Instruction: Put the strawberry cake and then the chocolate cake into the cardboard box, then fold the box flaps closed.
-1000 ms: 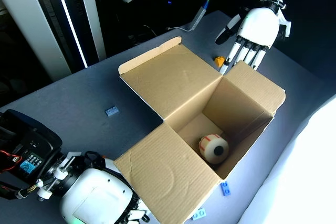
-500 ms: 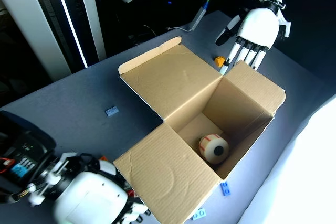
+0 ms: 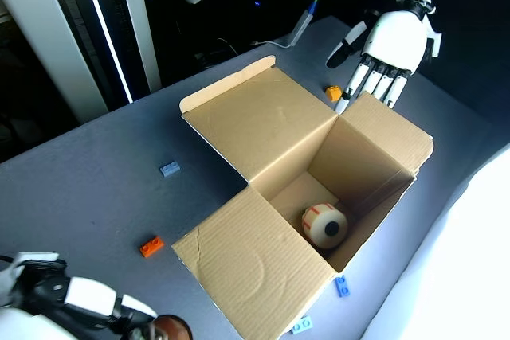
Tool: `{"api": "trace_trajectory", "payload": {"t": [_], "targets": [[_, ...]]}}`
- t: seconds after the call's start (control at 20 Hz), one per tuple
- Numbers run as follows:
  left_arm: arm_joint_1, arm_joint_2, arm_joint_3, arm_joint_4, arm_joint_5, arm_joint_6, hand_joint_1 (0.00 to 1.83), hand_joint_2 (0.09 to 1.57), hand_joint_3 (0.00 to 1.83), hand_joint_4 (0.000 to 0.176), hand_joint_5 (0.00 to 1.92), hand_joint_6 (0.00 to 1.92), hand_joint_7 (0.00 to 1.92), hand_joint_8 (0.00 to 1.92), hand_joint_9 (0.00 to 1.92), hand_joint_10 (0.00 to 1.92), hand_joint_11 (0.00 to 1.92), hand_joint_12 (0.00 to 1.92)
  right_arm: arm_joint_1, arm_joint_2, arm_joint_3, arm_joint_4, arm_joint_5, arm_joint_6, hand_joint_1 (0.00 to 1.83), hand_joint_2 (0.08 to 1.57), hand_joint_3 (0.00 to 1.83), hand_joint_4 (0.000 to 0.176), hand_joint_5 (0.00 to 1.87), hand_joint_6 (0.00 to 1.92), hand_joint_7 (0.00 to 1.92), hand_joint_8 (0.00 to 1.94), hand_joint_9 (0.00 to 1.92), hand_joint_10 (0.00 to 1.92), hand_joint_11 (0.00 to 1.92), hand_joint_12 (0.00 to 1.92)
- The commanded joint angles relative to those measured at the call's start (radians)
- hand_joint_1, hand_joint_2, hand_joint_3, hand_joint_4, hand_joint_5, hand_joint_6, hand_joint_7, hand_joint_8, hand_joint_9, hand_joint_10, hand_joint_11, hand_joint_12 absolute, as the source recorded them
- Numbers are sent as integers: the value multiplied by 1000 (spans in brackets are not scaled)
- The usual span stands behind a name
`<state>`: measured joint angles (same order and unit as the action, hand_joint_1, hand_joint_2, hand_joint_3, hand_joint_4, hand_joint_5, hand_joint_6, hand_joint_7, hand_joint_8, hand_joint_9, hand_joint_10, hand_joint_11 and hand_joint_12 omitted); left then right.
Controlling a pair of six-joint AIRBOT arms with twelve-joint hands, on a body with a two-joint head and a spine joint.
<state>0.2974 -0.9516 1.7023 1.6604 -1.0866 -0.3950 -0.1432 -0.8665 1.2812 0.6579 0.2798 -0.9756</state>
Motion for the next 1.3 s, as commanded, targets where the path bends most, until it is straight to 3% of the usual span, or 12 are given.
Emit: {"api": "trace_trajectory", "payload": {"t": [0.0,0.15,0.25,0.4,0.75,0.85,1.0,1.25], "targets": [[-3,7,-1,-76,-16,3,563,955,4,47,287,2,388,2,538,4,119,1185,24,15,1,-7,65,-9,1360,1163,1,0,827,1041,949,1132,787,1516,537,1921],[3,8,-8,-75,-15,-1,560,959,5,52,302,8,382,2,530,1,110,1179,103,20,-2,-71,41,-12,1369,1150,0,0,870,939,972,1116,805,1499,542,1921],[3,8,-9,-75,-12,-1,551,959,4,54,308,8,387,3,525,0,91,1180,163,14,-2,-112,26,-11,1244,1141,0,0,898,958,978,1211,764,1479,526,1921],[10,7,-21,-75,-7,1,525,966,5,54,300,3,377,0,510,0,82,1191,255,-41,-5,-211,-24,-16,1226,1142,1,0,864,1071,996,1144,778,1505,545,1921],[10,7,-36,-75,1,4,517,966,2,50,311,7,370,5,498,7,88,1191,294,-146,-25,-336,-76,-22,1211,1166,0,0,787,1207,984,1123,765,1429,505,1921],[10,6,-37,-75,13,4,533,967,2,44,322,11,367,3,491,4,84,1194,295,-176,-35,-364,-66,-22,1219,1153,0,0,831,1138,997,1119,779,1436,519,1921],[10,6,-41,-76,35,14,524,971,2,42,321,2,375,2,500,5,96,1183,290,-222,-38,-382,-45,-29,1211,1173,2,0,784,1191,957,1204,718,1502,463,1921],[-9,1,-42,-97,76,56,531,968,1,48,321,1,386,4,504,5,77,1170,273,-278,-27,-410,-23,-30,1190,1191,3,0,766,1243,913,1245,697,1471,389,1921]]}}
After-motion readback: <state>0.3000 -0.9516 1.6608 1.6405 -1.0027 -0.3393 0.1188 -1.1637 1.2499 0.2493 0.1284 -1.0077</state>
